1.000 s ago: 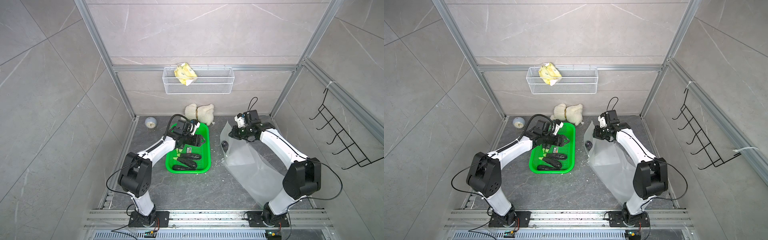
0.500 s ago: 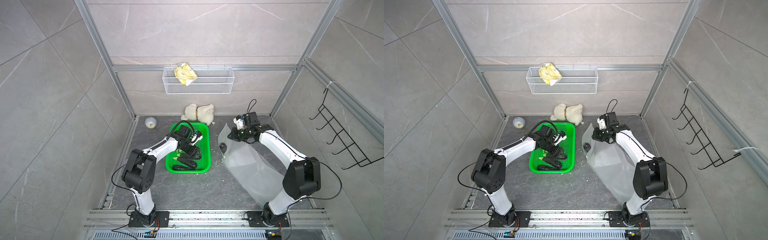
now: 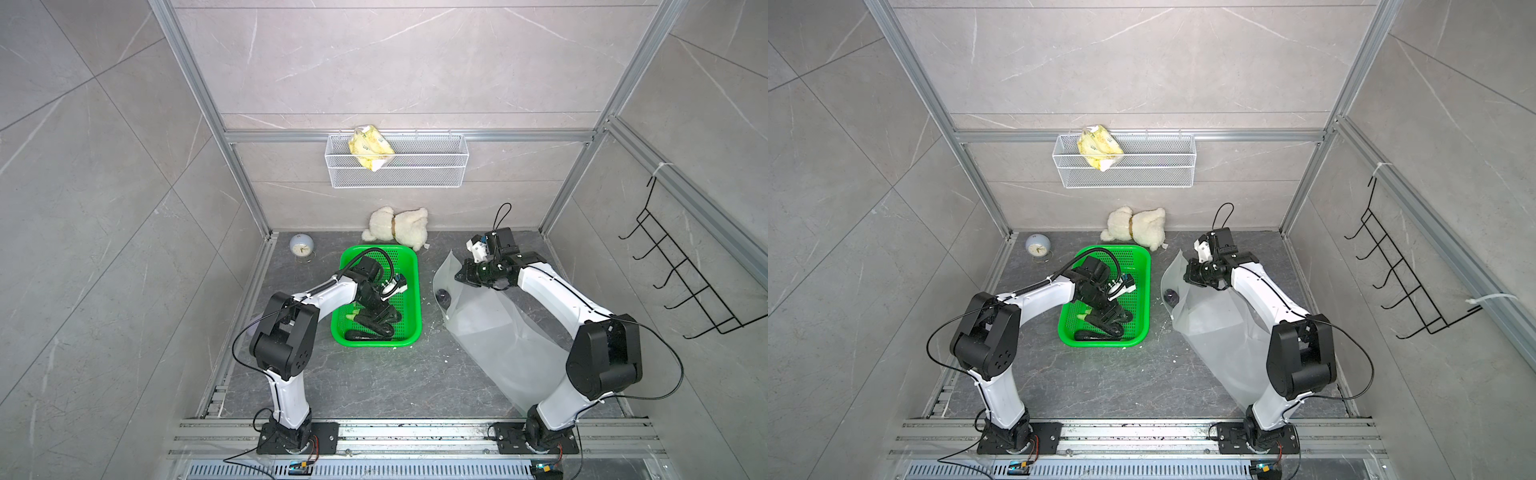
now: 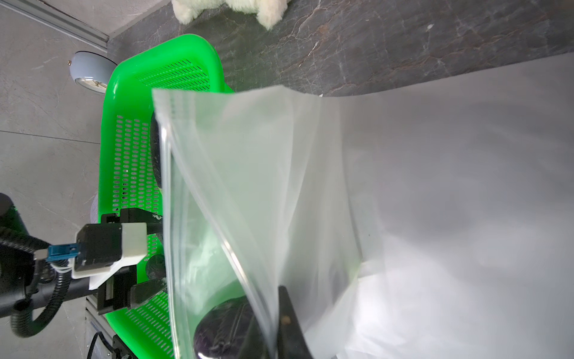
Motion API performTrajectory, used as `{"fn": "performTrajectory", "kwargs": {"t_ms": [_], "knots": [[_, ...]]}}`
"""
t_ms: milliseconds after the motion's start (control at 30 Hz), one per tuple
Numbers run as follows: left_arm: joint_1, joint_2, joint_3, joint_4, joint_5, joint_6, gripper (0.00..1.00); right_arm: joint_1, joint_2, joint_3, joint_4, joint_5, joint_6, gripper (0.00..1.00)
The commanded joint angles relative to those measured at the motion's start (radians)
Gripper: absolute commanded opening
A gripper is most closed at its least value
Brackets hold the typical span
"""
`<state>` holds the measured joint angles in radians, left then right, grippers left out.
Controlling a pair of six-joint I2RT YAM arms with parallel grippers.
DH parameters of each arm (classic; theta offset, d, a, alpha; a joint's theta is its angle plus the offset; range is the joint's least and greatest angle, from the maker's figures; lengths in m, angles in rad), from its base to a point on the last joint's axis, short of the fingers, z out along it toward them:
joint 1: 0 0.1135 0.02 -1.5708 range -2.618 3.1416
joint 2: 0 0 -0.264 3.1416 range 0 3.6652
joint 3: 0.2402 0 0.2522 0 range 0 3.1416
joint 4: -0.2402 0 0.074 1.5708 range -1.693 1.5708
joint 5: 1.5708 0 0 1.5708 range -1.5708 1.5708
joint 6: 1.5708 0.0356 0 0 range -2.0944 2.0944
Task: Place the eggplant in a zip-top bag and seal the zipper
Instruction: Pick up the eggplant from the basket.
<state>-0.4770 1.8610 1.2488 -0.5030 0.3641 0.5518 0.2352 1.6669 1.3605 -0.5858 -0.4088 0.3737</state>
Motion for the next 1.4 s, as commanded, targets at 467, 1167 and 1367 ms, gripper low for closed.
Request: {"fn": "performTrajectory", "kwargs": {"t_ms": [467,1167,1367], "knots": [[-0.013,0.128,0.134,-0.036,-0.095,0.073,0.55,-0.002,-0.030,-0.029,0.019,-0.012,0.025,0.08],[0.036,-0.063,0.059,0.228,-0.047,-0.187,0.32,0.000,-0.020,-0.047,0.012,0.010,0.024,0.08],[0.052,-0.162,0.004,0.378,-0.004,-0.308,0.32,0.014,-0.019,-0.059,0.025,0.008,0.028,0.08]]}}
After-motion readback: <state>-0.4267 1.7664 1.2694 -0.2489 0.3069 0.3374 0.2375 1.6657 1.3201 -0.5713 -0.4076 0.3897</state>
